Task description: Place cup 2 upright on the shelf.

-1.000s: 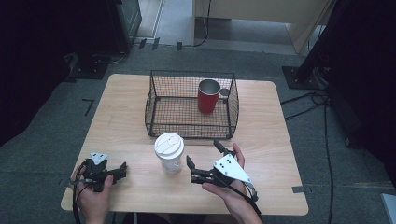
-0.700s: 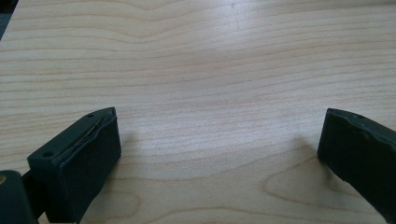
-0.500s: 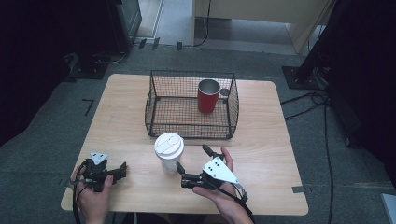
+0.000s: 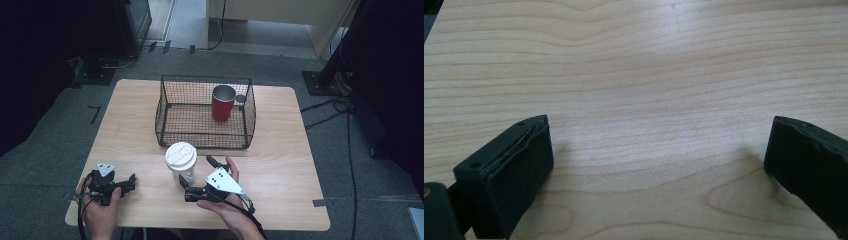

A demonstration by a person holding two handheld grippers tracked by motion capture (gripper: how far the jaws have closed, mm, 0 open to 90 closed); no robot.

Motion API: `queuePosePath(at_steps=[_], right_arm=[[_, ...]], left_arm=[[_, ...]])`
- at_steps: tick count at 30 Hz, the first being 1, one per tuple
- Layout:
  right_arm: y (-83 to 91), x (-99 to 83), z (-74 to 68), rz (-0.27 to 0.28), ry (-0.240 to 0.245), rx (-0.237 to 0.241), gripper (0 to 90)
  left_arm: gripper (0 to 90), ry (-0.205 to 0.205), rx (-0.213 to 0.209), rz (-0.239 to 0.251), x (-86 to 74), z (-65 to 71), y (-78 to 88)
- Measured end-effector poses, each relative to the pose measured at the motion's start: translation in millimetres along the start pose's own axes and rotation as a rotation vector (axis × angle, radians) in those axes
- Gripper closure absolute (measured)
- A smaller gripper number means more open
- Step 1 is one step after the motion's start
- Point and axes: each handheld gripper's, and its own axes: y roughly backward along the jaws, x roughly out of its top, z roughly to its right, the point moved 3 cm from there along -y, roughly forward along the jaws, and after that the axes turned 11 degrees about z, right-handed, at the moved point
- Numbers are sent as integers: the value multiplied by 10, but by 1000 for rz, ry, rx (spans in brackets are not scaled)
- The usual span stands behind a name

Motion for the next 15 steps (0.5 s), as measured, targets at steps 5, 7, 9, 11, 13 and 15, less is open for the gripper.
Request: queuePosePath(at_steps=[5,7,9,11,13,15], right_arm=[[-66,-25,-33,-6,-1,8,0],[-115,-45,-51,-9,2,10,0],[-147,-53,-66,-12,-2,10,0],[-181,-58,-80,-12,0,8,0],[-213,-65,-98,-11,4,10,0],[-243,-75,-113,-13,5,10,0]], left_arm=[[1,0,0,0,0,0,0],[1,0,0,0,0,0,0],[1,0,0,0,0,0,0],[1,0,0,0,0,0,0],[1,0,0,0,0,0,0],[1,0,0,-1,0,0,0]])
